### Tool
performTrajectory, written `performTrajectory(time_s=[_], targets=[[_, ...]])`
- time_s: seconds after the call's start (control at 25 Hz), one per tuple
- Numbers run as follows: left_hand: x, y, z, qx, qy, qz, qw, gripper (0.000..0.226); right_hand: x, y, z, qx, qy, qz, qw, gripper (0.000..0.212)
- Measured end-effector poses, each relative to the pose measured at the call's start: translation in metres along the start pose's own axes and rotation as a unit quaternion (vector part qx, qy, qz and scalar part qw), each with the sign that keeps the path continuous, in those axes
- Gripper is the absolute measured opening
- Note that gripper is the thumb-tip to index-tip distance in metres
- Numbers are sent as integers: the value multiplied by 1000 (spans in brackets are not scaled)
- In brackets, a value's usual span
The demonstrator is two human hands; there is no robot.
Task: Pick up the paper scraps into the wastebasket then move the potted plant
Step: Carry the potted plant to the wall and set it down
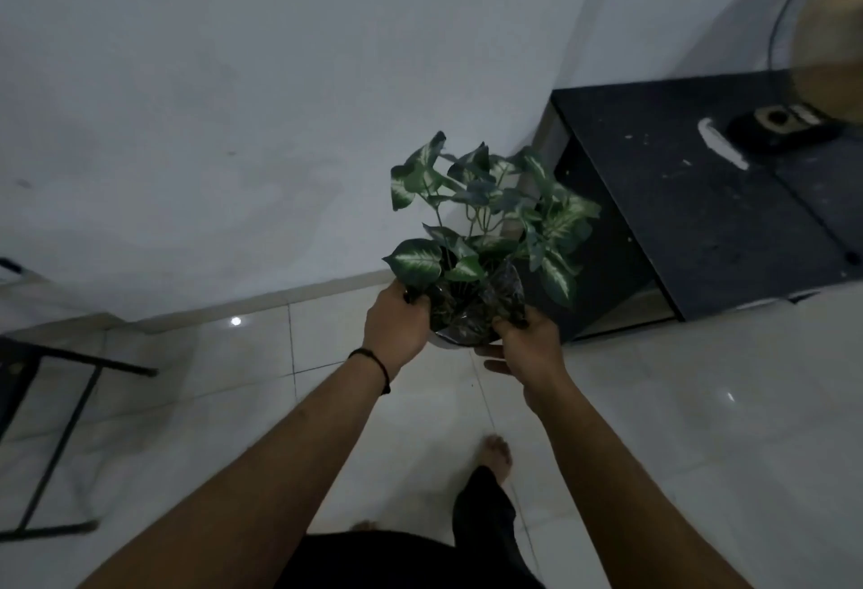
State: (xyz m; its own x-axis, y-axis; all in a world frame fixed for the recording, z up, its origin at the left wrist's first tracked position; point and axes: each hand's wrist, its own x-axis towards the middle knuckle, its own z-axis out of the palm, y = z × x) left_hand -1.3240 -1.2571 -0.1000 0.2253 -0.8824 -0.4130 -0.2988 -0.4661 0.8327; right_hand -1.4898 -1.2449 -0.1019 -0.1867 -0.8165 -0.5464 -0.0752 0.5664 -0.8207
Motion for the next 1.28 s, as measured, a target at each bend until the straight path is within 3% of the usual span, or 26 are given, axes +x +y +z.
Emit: performTrajectory(time_s=[0.16, 0.28, 0.48, 0.84, 1.08, 1.12, 1.2, 1.28], targets=[[40, 31, 43, -30, 19, -52, 998, 20, 72, -30, -35, -35, -28, 9, 999, 25], [70, 42, 69, -136, 10, -133, 982, 26, 123, -39, -51, -51, -58, 24, 997, 21], [129, 19, 100, -191, 43, -196, 961, 27, 194, -21, -45, -41, -101, 72, 991, 19], [274, -115, 180, -148, 108, -235, 954, 20, 356, 101, 1, -19, -71, 130, 989, 20], [371, -222, 227, -207, 81, -282, 933, 36, 464, 196, 33, -28, -40, 132, 990, 21], [387, -242, 235, -205, 78, -289, 932, 38, 481, 215, 39, -27, -39, 135, 990, 31], [417, -279, 248, -200, 74, -295, 931, 35, 513, 250, 52, -34, -27, 136, 990, 39], [445, -316, 261, -176, 60, -291, 938, 33, 545, 283, 67, -48, -14, 131, 990, 34]])
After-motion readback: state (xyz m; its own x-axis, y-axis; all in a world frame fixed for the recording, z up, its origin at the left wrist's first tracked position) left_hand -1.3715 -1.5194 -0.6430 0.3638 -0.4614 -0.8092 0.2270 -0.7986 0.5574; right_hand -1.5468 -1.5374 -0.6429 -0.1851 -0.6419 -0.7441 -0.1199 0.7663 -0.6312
